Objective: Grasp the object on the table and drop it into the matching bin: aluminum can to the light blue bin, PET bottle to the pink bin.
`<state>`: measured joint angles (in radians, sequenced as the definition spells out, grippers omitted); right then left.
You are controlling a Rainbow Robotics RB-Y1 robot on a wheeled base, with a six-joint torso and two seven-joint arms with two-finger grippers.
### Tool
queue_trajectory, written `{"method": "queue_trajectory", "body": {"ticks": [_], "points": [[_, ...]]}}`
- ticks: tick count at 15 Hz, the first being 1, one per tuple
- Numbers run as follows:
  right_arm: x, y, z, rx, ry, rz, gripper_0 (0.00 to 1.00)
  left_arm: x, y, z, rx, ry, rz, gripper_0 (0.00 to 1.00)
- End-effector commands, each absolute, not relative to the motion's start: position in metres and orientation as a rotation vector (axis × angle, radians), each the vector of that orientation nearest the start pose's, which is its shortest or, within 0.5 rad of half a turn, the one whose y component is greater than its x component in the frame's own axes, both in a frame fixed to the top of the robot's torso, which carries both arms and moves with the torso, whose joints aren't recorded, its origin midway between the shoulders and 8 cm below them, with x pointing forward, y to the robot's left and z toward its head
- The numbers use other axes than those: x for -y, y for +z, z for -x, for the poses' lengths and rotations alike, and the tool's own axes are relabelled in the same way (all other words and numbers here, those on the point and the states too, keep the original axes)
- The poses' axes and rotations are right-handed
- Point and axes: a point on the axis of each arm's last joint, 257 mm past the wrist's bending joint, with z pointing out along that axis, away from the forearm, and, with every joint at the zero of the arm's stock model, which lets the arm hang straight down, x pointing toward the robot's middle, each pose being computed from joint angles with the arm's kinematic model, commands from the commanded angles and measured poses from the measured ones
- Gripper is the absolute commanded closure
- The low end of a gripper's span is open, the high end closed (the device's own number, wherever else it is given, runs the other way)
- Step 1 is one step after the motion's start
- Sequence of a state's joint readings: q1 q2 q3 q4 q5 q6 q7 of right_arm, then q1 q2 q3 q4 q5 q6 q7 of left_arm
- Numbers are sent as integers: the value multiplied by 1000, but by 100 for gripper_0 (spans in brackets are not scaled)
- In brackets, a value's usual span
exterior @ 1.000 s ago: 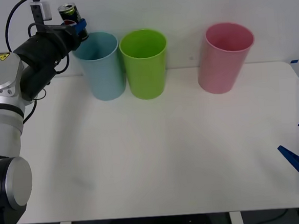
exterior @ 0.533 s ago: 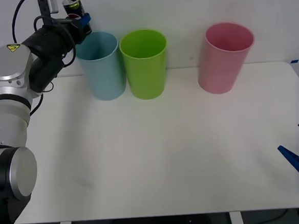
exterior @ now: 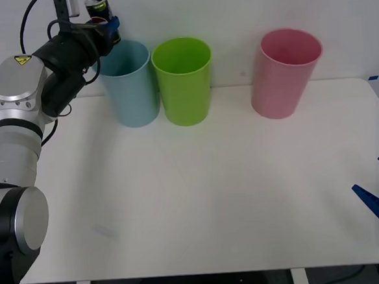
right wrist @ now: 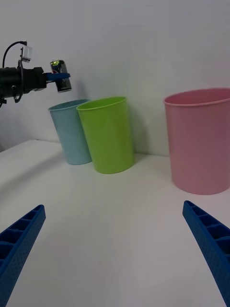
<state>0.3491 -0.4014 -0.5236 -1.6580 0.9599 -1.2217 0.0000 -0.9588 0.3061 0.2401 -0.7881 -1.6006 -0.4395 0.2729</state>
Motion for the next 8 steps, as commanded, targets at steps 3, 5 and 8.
{"method": "queue_trajectory", "body": {"ticks": [3,5,8], "points": [[330,-169,-342,-1441,567,465,0,-192,0,-738,-1450,-347,-226,0],[330,-169,-342,-1441,567,465,0,-191,0,-738,-1449,-352,-223,0],[330,-169,-342,-1441,567,465,0,-190,1,-736,-1447,-370,-221,0]]}}
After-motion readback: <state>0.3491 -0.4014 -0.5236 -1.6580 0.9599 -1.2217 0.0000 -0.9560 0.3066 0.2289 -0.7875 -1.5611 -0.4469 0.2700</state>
